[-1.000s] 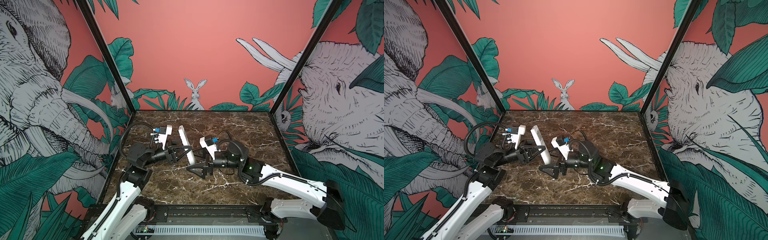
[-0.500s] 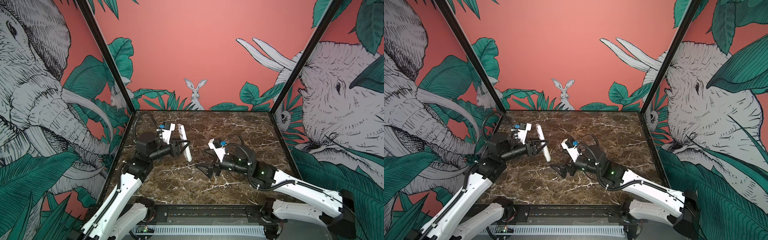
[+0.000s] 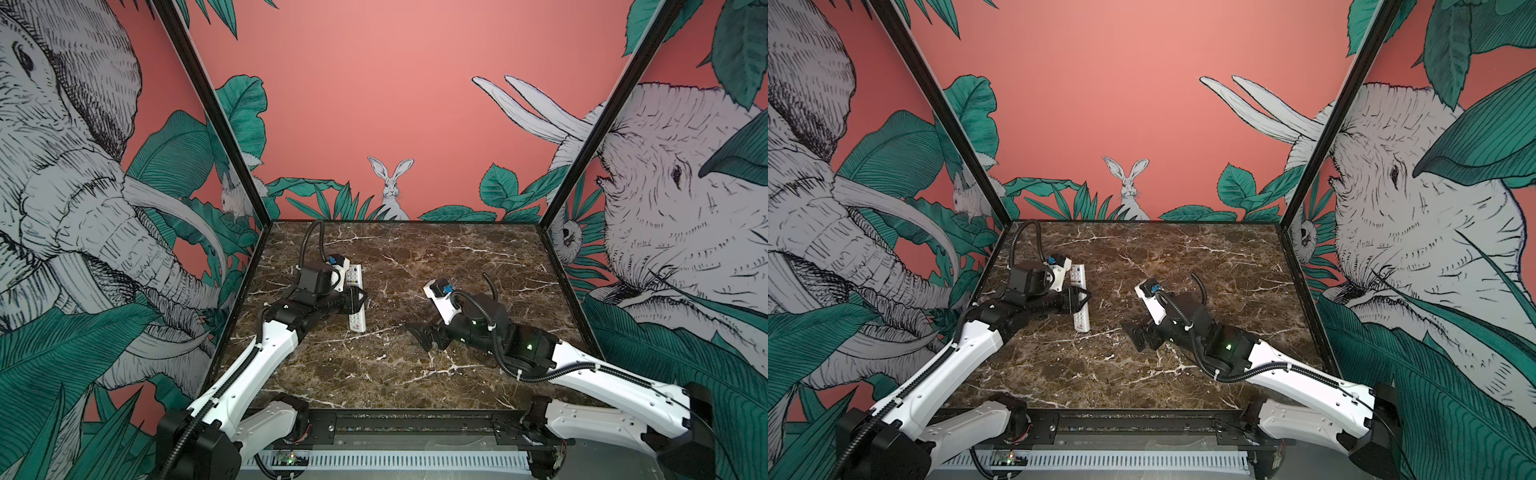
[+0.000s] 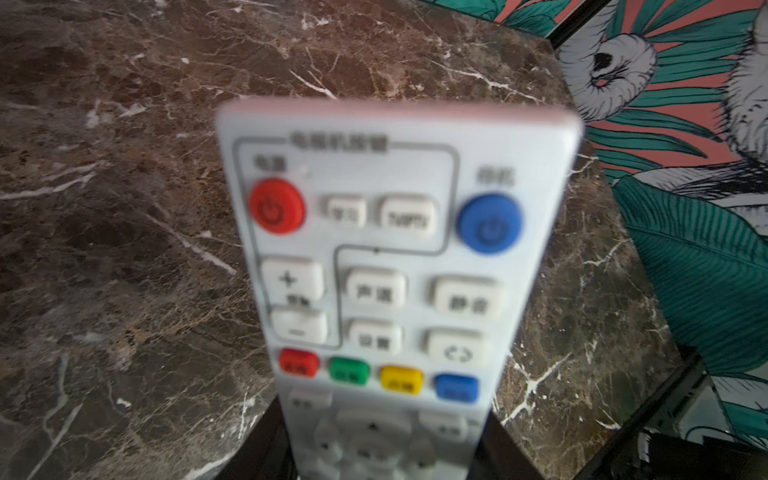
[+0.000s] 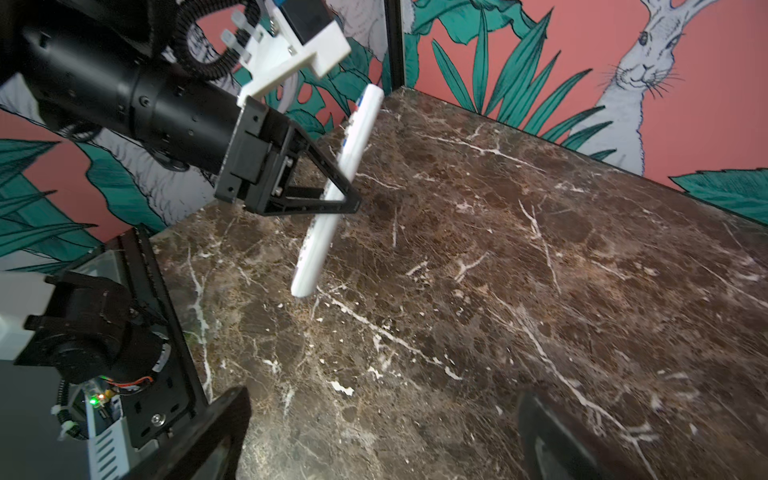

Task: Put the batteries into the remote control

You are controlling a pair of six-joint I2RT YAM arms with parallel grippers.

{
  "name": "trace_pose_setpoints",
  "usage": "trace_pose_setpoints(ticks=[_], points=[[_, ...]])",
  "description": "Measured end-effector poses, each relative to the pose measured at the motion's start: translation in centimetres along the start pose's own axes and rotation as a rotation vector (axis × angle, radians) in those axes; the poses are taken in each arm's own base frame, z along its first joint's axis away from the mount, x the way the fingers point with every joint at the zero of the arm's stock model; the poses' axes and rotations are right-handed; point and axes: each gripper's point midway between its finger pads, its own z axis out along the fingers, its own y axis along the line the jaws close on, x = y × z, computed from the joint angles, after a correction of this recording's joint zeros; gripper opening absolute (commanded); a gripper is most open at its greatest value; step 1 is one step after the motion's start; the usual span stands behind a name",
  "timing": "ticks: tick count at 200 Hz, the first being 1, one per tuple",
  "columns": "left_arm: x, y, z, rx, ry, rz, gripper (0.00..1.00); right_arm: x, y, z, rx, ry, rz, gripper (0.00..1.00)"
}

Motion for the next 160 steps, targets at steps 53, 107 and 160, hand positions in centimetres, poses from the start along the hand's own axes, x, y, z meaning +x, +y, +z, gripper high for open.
trace_pose_setpoints(ticks=[53, 107, 160], points=[[2.4, 3.9, 1.7, -0.183, 0.11, -0.025, 0.16, 1.4, -1.8, -0.1, 0.102, 0.054, -0.007, 0.99], [4.0, 6.1, 2.5, -0.289, 0.18, -0.029, 0.17, 2.2, -2.8, -0.1, 0.156, 0.086, -0.016, 0.99], [5.5, 7.7, 3.7, -0.353, 0.255, -0.036, 0.17, 3.5, -3.2, 0.8, 0.184, 0.143, -0.03, 0.99]])
